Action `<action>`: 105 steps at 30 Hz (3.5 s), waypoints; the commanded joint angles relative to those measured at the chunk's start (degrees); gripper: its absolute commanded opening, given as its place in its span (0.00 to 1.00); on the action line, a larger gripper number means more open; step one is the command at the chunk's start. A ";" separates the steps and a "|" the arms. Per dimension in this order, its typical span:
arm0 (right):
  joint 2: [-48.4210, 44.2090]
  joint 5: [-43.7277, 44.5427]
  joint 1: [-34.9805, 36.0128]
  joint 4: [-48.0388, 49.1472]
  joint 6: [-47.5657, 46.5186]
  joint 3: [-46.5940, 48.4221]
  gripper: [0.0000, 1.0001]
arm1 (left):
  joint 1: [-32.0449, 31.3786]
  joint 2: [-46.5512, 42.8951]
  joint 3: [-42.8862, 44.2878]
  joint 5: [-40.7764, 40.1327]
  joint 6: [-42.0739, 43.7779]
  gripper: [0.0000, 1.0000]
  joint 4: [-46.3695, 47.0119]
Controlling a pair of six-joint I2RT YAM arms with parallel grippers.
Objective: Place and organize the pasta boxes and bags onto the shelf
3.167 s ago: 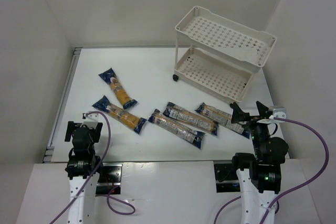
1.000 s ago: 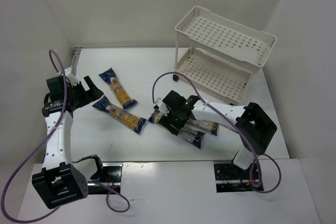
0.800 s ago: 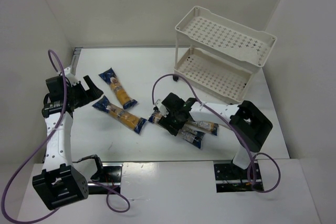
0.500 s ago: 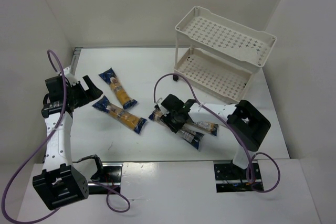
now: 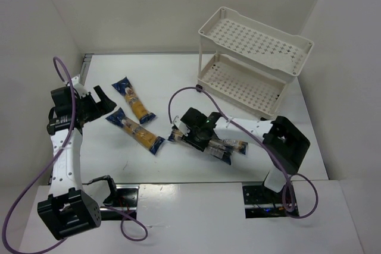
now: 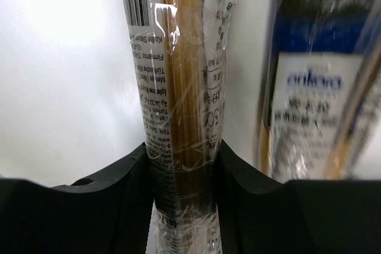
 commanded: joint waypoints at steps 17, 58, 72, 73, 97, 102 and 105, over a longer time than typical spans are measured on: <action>-16.83 39.91 0.06 11.54 -36.63 44.82 0.00 | 1.50 -3.20 -0.59 3.24 -0.39 1.00 1.79; -6.63 15.87 -33.61 12.69 -29.60 56.94 0.89 | -14.57 2.87 8.81 -7.49 51.26 1.00 -5.50; -16.46 1.80 -33.61 3.46 -16.72 39.67 0.93 | -38.93 -0.01 -13.76 -26.21 114.45 1.00 -1.29; -17.09 1.80 -33.61 3.46 -16.72 38.25 0.93 | -38.93 -0.73 -16.65 -25.68 118.39 1.00 -0.24; -14.11 -6.72 -33.61 1.79 -14.26 32.69 0.95 | -38.93 32.47 -4.73 -24.63 105.00 1.00 -1.05; -14.10 -7.26 -33.61 1.79 -13.73 33.22 0.95 | -38.93 39.33 -1.29 -22.43 99.89 0.97 -0.50; -14.72 -7.26 -33.61 1.79 -13.73 31.99 0.93 | -38.93 37.77 -7.34 -23.74 102.08 0.75 -1.11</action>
